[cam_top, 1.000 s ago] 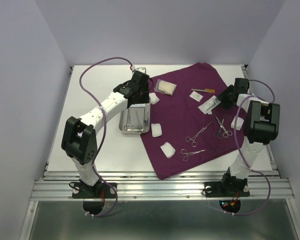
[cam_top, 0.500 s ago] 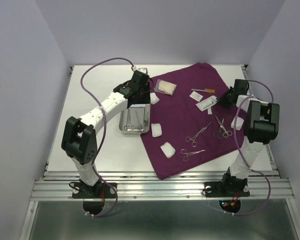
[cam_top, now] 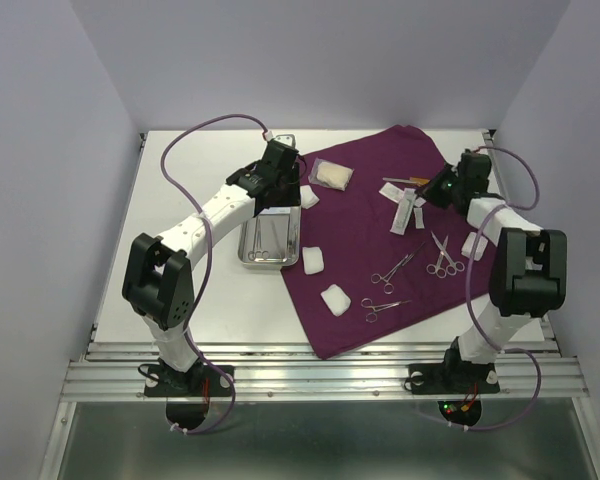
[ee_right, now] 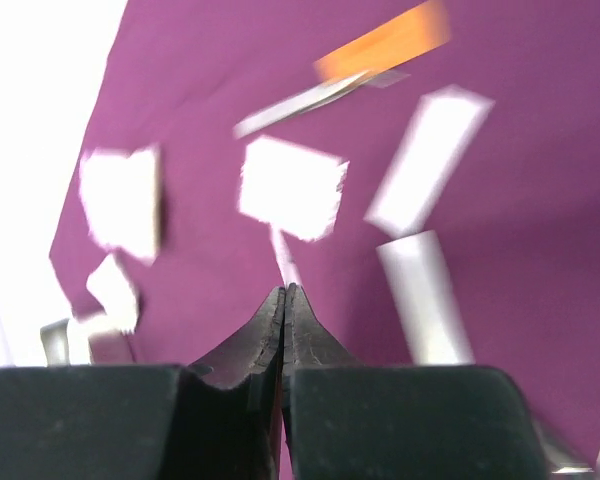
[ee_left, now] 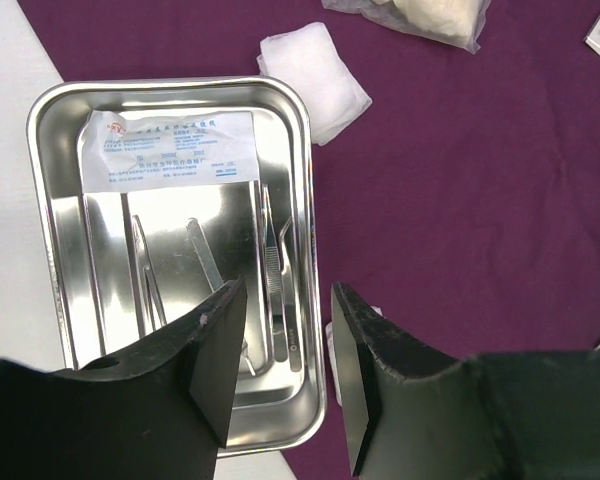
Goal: Prepare the surgical pack
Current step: Pick up the medical item from the surgical kit, then place the medical item in the surgical kit.
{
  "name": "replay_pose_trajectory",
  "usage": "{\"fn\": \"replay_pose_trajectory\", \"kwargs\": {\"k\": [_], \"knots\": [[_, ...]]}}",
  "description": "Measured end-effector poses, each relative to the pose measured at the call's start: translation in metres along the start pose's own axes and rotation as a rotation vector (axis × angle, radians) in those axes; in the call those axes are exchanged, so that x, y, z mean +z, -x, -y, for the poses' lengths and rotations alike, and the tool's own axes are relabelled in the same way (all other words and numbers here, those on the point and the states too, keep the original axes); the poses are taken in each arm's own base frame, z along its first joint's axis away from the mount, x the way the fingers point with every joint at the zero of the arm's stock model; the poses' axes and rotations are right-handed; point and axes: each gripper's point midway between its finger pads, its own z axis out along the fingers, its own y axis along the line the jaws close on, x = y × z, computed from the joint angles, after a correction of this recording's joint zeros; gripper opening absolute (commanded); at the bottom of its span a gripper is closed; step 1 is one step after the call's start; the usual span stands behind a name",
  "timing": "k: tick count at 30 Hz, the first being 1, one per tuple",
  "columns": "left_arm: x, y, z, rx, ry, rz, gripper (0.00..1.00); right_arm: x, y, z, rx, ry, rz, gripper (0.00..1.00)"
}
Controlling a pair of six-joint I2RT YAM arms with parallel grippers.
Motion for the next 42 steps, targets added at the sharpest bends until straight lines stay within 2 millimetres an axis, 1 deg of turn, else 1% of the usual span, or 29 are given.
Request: {"fn": "replay_pose_trajectory", "kwargs": {"k": [2,4,5,6,8,9,11,12,14,17,19,20,21,22,24,26,30,32,35,38,42], "knots": [[0.0,0.0,0.0,0.0,-0.001,0.0,0.5,0.001,-0.018,-0.024,-0.052,0.03,-0.024,0.01],[0.0,0.0,0.0,0.001,-0.002,0.0,0.5,0.004,-0.049,-0.05,-0.101,0.078,-0.08,0.01],[0.0,0.001,0.001,0.0,-0.008,0.001,0.5,0.004,-0.063,-0.058,-0.116,0.095,-0.108,0.01],[0.0,0.001,0.003,-0.001,-0.016,0.002,0.5,0.004,-0.082,-0.066,-0.131,0.118,-0.144,0.01],[0.0,0.002,0.005,-0.002,-0.028,0.003,0.5,0.003,-0.113,-0.07,-0.143,0.143,-0.211,0.01],[-0.001,0.002,0.007,-0.003,-0.036,0.003,0.5,0.001,-0.128,-0.066,-0.138,0.145,-0.248,0.01],[-0.002,0.002,0.009,-0.003,-0.045,0.003,0.5,-0.001,-0.141,-0.055,-0.123,0.13,-0.283,0.01],[-0.002,0.002,0.01,-0.002,-0.05,0.003,0.5,-0.001,-0.144,-0.052,-0.117,0.123,-0.293,0.01],[-0.003,0.003,0.012,0.0,-0.056,0.005,0.5,-0.002,-0.143,-0.048,-0.107,0.119,-0.297,0.01],[-0.005,0.002,0.015,0.006,-0.065,0.006,0.5,-0.004,-0.138,-0.053,-0.105,0.141,-0.294,0.01],[-0.005,0.002,0.016,0.008,-0.067,0.006,0.5,-0.009,-0.135,-0.06,-0.114,0.141,-0.297,0.01],[-0.005,0.002,0.016,0.008,-0.068,0.006,0.5,-0.011,-0.132,-0.065,-0.124,0.142,-0.293,0.01],[-0.005,0.002,0.016,0.008,-0.069,0.006,0.5,-0.014,-0.127,-0.077,-0.143,0.151,-0.283,0.01],[-0.005,0.002,0.016,0.008,-0.069,0.006,0.5,-0.016,-0.123,-0.082,-0.15,0.16,-0.275,0.01],[-0.005,0.002,0.016,0.009,-0.069,0.006,0.5,-0.025,-0.112,-0.102,-0.167,0.193,-0.246,0.01],[-0.005,0.002,0.016,0.009,-0.066,0.008,0.5,-0.036,-0.105,-0.117,-0.174,0.229,-0.224,0.01],[-0.004,0.004,0.013,0.012,-0.048,0.016,0.5,-0.054,-0.102,-0.141,-0.133,0.295,-0.216,0.01],[-0.004,0.004,0.012,0.012,-0.042,0.018,0.5,-0.057,-0.107,-0.148,-0.102,0.321,-0.234,0.01],[-0.004,0.004,0.011,0.012,-0.041,0.018,0.5,-0.058,-0.124,-0.154,-0.07,0.346,-0.273,0.01],[-0.004,0.004,0.011,0.015,-0.039,0.019,0.5,-0.052,-0.14,-0.148,-0.047,0.337,-0.306,0.01],[-0.003,0.003,0.01,0.017,-0.033,0.017,0.48,-0.028,-0.153,-0.127,-0.03,0.273,-0.331,0.01]]}}
